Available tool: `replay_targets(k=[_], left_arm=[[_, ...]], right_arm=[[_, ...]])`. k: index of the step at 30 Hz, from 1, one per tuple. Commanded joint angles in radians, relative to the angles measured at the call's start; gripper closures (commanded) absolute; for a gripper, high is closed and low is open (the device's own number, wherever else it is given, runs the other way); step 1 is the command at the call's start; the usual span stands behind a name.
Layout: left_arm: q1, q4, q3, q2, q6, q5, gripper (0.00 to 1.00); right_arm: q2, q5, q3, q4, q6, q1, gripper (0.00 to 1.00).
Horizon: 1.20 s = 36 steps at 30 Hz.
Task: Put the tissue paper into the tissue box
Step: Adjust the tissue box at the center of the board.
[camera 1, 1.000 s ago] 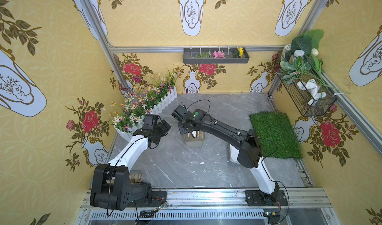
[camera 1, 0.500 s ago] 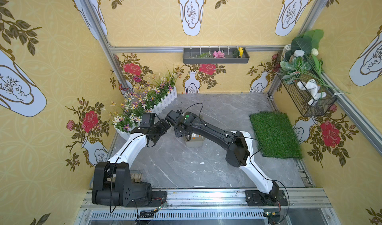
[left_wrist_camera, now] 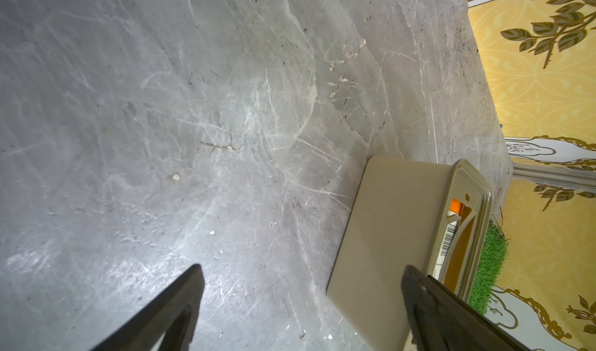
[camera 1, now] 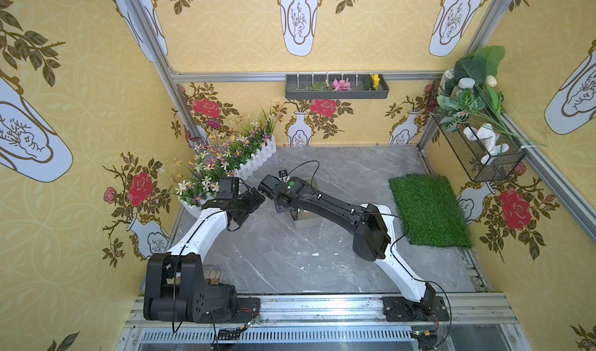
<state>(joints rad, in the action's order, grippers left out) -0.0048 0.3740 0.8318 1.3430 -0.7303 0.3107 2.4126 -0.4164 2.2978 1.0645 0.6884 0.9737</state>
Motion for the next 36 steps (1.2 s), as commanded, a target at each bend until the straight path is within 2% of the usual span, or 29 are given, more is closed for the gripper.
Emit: replay_targets(k=[1, 6, 12, 15, 20, 23, 36], left_arm=[[0.001, -0.003, -0.010, -0.002, 0.003, 0.007, 0.03], [0.002, -0.003, -0.016, -0.006, 0.001, 0.005, 0.03], [0.002, -0.007, -0.016, 0.009, -0.003, 0.003, 0.03], [0.002, -0.012, -0.011, 0.018, -0.005, 0.009, 0.03], [0.001, -0.019, -0.004, 0.030, -0.009, 0.013, 0.03], [0.002, -0.020, 0.000, 0.035, -0.010, 0.013, 0.03], [0.002, -0.030, 0.009, 0.052, -0.018, 0.008, 0.03]], right_arm=[[-0.008, -0.005, -0.048, 0.159, -0.009, -0.006, 0.88], [-0.020, -0.052, -0.068, 0.233, -0.014, 0.005, 0.88], [-0.060, -0.108, -0.210, 0.276, 0.016, 0.007, 0.88], [-0.068, -0.120, -0.230, 0.298, 0.021, 0.004, 0.88], [-0.057, -0.109, -0.229, 0.302, 0.014, 0.000, 0.87], [-0.063, -0.112, -0.222, 0.306, 0.019, -0.002, 0.93], [-0.216, -0.044, -0.199, 0.216, -0.002, 0.009, 0.98]])
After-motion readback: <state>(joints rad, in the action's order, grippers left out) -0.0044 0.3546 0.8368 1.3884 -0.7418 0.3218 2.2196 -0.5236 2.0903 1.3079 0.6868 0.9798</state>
